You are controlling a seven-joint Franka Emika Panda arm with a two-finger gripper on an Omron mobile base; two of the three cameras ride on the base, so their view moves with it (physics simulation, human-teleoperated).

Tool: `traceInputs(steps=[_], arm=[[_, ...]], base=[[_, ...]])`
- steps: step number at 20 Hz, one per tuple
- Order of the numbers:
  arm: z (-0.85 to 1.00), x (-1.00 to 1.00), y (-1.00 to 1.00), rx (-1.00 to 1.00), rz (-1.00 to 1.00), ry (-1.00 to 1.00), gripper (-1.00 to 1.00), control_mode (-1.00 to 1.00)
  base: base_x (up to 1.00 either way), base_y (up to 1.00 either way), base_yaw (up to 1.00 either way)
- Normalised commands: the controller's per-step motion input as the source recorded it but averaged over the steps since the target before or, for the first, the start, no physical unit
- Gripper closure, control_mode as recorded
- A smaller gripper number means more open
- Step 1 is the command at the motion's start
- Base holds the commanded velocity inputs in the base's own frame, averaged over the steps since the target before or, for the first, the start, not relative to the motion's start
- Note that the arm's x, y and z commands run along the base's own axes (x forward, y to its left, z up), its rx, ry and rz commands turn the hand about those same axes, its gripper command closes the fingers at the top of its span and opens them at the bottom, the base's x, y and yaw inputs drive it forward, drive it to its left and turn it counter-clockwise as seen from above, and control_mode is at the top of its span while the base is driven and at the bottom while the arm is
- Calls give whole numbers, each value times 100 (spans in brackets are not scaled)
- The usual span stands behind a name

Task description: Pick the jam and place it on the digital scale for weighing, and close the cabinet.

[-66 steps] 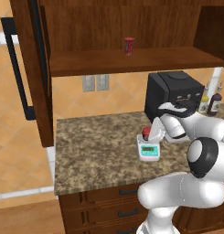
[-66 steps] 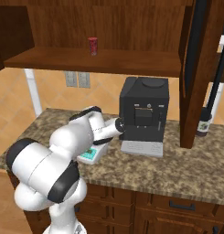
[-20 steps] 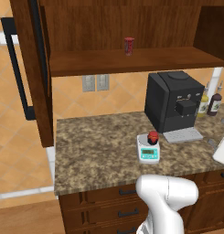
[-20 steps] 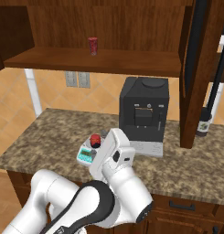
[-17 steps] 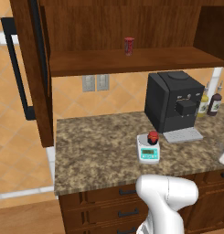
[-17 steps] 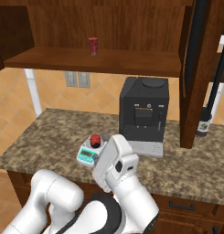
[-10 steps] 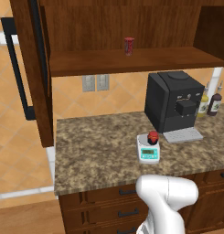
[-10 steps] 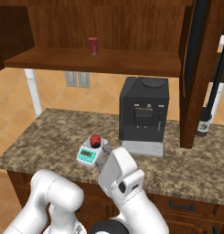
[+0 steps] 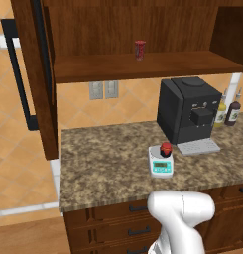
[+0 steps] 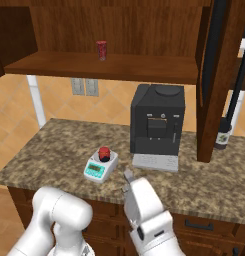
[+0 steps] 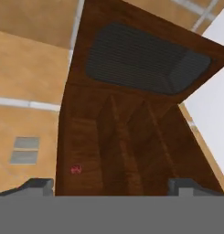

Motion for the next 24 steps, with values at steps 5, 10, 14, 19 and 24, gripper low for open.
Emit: traceInputs(steps=[5, 10, 14, 19, 24], arm=[[9, -22, -44, -4, -36, 8, -100, -100], [0, 0, -67, 0, -31, 20, -100, -100], [0, 0, -91, 0, -21, 19, -100, -100], [0, 0, -99, 0, -11, 3, -100, -100], [0, 0, -98, 1, -1, 0, -100, -100]], base=[[0, 0, 0], [0, 0, 0], [0, 0, 0], [0, 0, 0], [0, 0, 0]])
